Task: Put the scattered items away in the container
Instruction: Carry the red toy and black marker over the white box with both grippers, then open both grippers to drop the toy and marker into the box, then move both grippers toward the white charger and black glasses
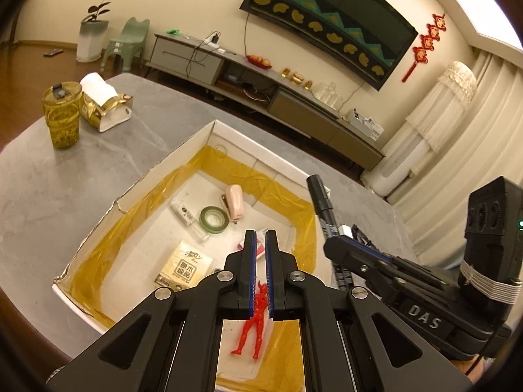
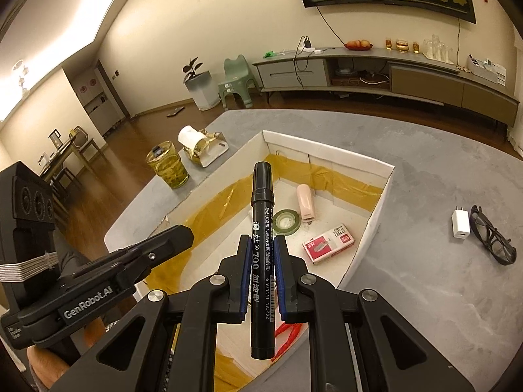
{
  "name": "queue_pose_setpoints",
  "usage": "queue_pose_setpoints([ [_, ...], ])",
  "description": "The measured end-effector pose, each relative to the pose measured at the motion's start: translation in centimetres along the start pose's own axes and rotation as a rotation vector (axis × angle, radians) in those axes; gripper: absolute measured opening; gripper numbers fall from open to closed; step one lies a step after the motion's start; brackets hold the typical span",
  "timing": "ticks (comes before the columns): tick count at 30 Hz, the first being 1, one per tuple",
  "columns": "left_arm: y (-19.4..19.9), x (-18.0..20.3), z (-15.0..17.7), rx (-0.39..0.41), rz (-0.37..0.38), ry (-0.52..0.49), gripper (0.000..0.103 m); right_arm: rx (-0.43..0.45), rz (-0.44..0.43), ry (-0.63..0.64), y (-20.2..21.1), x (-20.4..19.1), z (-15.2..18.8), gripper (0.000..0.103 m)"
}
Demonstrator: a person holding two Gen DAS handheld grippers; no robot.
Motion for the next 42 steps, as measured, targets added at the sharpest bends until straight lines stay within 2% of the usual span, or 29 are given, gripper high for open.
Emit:
queue_pose_setpoints([
  [6,-0.5,-0.1,0.5,-0.020,0.000,-0.004,0.004,-0.037,0.013,-0.024,-1.5,0.8,0.4,0.016],
  [9,-0.5,0.1,0.6,-0.028,-0.007,-0.009,0.012,-0.054,0.018,-0.038,-2.2,1.2,0.6,0.024],
  [11,-0.6,0.2,0.7,-0.035,-0.007,-0.008,0.021,-0.054,0.004,-0.056,-2.0,1.7,0.9,0.026],
  [18,-0.8,1.8,1.8,-0.060,-0.024,-0.049,0.023,-0.050,-0.063,-0.127,-0.6,3.7,2.0,0.027],
  [23,-0.8,3.7,2.8,-0.071,-0.026,-0.083,0.032,-0.038,-0.125,-0.168,0.8,4.8,2.6,0.028],
  [27,-0.6,5.5,3.3,-0.075,-0.030,-0.111,0.033,-0.014,-0.150,-0.183,2.4,6.1,2.8,0.034],
  [32,-0.6,8.5,3.9,-0.088,-0.021,-0.167,0.034,0.023,-0.150,-0.198,5.1,9.0,3.0,0.039],
  [42,-3.7,16.6,7.2,-0.174,0.015,-0.310,0.038,0.073,-0.076,-0.330,9.4,18.9,5.1,0.040],
])
Point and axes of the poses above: each gripper's, at about its wrist camera, not at the fingertips, and y roughly against the way its jaws point, x to its right, z to its underside, the point moved 1 cm from there along -y, roughly the way its jaws point, and after that the axes turned 2 degrees about x, right-handed, at the moved point
